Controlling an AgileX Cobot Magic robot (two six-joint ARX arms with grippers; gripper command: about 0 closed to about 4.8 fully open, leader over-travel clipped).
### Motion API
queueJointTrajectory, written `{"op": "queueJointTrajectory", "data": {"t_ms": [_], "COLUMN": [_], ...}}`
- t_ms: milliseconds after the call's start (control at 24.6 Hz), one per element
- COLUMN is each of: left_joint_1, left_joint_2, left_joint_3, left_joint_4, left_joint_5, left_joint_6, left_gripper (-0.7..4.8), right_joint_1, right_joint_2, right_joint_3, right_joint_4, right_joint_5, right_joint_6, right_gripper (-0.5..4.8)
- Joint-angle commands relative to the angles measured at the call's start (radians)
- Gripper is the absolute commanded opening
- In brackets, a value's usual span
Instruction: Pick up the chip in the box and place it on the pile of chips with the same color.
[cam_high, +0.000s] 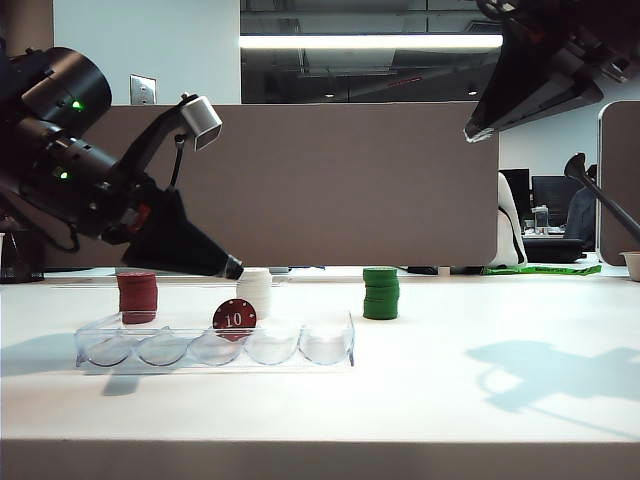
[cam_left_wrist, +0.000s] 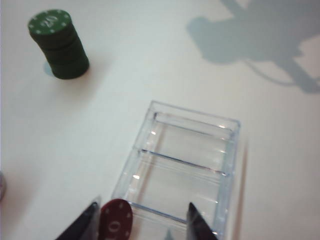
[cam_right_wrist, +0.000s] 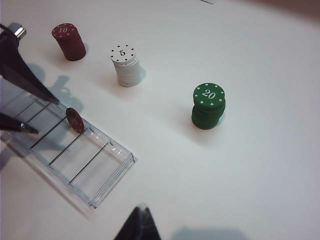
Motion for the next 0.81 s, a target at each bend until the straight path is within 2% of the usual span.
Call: {"op": "queueJointTrajectory", "data": {"t_ms": [41,487,812], "left_joint_1": [0.000,0.002,0.047], "left_joint_2": [0.005,0.040,0.041], "left_joint_3": [0.006,0.006,0.006], "left_joint_4": [0.025,0.038,0.067], "left_joint_5": [0.001,-0.023,-0.011], "left_joint_6": [-0.011,-0.013,-0.039], "left_gripper": [2.23,2.23,2.22], "right_joint_1": [0.000,0.000,0.000], "right_joint_2": [-0.002,-0.002,-0.002], "right_joint_3": [0.005,0.005,0.005], "right_joint_4": [0.009,0.009,0.010], "right_joint_5": [-0.006,-0.006,-0.006], "right_joint_6": [-0.002,-0.002,-0.002], "right_gripper": [-0.06,-0.06,-0.06]}}
